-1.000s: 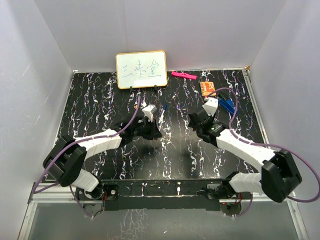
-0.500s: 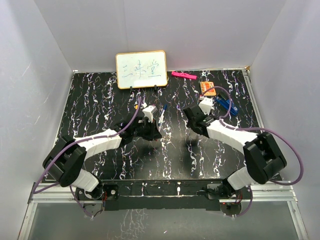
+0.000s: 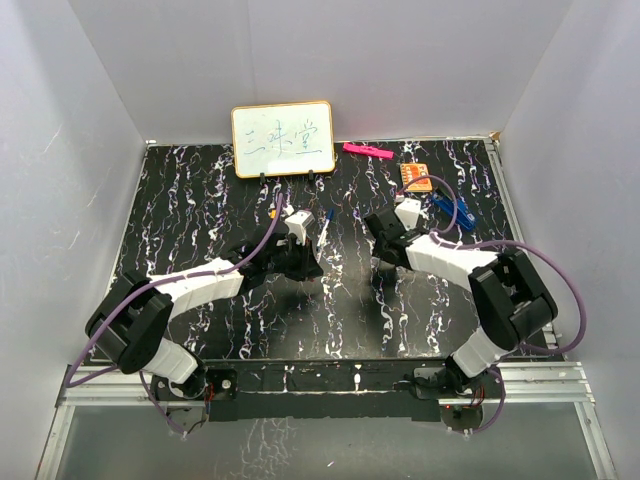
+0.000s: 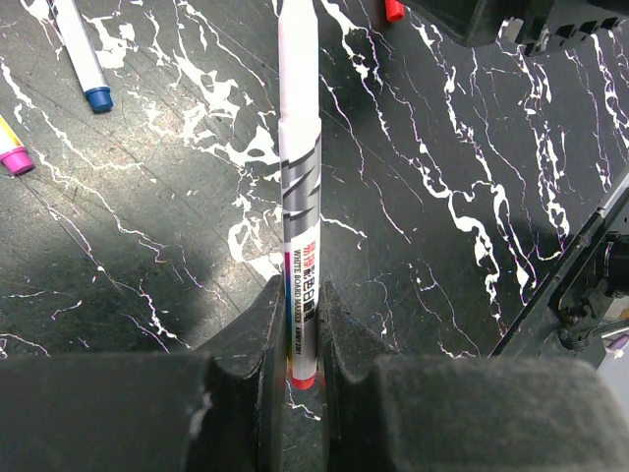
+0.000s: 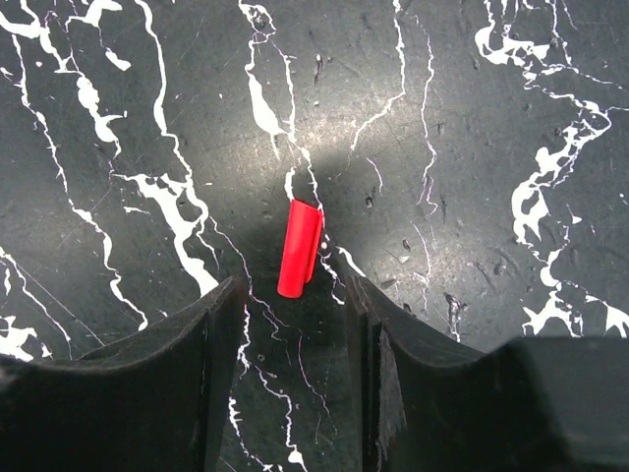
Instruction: Insert the pens into the pen caps
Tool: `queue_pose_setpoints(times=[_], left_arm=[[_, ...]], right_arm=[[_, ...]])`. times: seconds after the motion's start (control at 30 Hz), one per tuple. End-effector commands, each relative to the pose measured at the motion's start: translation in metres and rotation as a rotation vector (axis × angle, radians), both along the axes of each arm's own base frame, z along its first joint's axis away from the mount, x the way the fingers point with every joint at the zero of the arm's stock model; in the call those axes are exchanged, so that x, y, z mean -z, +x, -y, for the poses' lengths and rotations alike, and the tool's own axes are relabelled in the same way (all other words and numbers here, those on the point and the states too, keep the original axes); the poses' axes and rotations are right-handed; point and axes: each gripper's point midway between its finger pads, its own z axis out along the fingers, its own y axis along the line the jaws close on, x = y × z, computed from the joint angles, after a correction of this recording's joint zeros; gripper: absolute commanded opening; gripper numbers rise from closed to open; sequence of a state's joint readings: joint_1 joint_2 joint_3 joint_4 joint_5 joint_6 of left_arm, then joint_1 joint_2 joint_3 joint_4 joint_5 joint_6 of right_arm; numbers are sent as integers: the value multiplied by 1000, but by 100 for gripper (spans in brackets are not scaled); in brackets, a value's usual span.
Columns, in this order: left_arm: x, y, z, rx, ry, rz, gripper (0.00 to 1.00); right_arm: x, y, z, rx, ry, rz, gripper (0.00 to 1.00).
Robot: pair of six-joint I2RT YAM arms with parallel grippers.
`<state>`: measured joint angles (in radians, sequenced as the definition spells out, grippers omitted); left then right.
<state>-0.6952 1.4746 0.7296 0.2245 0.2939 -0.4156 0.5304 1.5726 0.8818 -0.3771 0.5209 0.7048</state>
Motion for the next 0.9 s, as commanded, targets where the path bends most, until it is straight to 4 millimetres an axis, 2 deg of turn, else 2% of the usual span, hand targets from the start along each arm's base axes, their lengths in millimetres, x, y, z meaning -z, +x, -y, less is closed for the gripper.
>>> queue_pose_setpoints(times=[0.0,0.37,0.87], left_arm=[[-18,2,3,6,-35,47,0],[-13,0,2,7,-37,36,0],[-11,1,3,7,-36,29,0]], right_arm=[[-16,26,-13,-3,31,69,42],[-5,36,-9,2,1,46,41],[12,37,-6,-4,23,5,37]])
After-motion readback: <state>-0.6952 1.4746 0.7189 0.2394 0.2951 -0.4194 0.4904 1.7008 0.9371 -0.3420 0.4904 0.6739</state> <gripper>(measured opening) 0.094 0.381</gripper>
